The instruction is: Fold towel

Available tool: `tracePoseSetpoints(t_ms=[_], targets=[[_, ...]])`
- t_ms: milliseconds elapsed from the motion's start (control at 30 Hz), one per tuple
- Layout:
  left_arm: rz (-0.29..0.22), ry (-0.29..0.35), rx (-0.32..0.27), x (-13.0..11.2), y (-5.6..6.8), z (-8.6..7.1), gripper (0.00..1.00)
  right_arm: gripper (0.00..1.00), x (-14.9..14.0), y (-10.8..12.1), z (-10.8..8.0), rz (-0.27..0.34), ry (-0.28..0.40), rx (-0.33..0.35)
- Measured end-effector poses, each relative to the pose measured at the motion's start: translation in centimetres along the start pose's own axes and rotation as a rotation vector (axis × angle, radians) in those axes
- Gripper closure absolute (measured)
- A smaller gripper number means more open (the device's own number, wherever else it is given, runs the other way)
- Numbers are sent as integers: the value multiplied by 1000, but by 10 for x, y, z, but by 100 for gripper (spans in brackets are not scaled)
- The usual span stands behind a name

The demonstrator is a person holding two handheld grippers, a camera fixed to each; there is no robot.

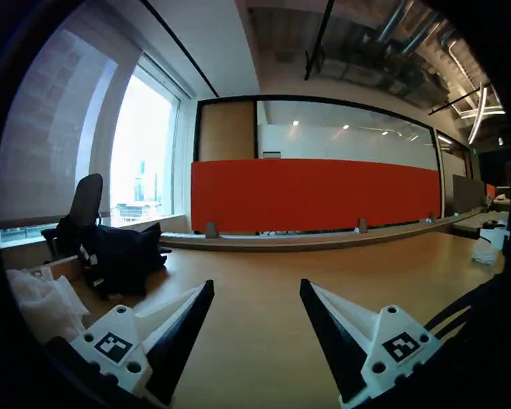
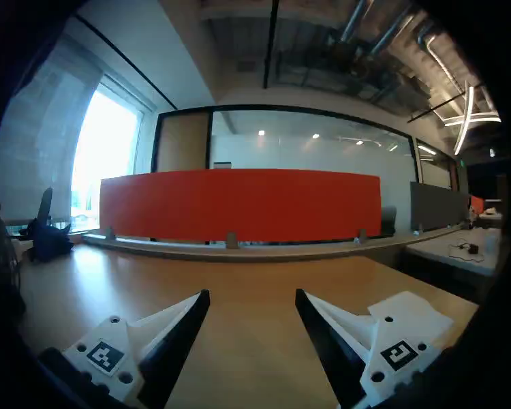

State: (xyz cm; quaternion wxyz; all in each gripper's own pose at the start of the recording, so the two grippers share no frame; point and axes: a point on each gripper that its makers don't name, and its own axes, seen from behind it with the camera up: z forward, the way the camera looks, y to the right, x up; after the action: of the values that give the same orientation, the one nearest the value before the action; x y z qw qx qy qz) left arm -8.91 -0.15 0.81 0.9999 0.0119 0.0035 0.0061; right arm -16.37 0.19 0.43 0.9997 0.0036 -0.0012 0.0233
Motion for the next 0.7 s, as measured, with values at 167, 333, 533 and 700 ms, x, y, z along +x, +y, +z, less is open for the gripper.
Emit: tracePoseSetpoints(t_ms=[167,333,533,700], targets=[[0,0,0,0,0,0,7,3,-1,0,0,0,0,-1],[0,0,0,0,0,0,7,3,-2,0,0,1,-2,1],[0,0,0,0,0,0,7,3,-2,0,0,1,-2,2],[0,0,0,0,0,0,7,3,-3,0,0,1,-2,2]])
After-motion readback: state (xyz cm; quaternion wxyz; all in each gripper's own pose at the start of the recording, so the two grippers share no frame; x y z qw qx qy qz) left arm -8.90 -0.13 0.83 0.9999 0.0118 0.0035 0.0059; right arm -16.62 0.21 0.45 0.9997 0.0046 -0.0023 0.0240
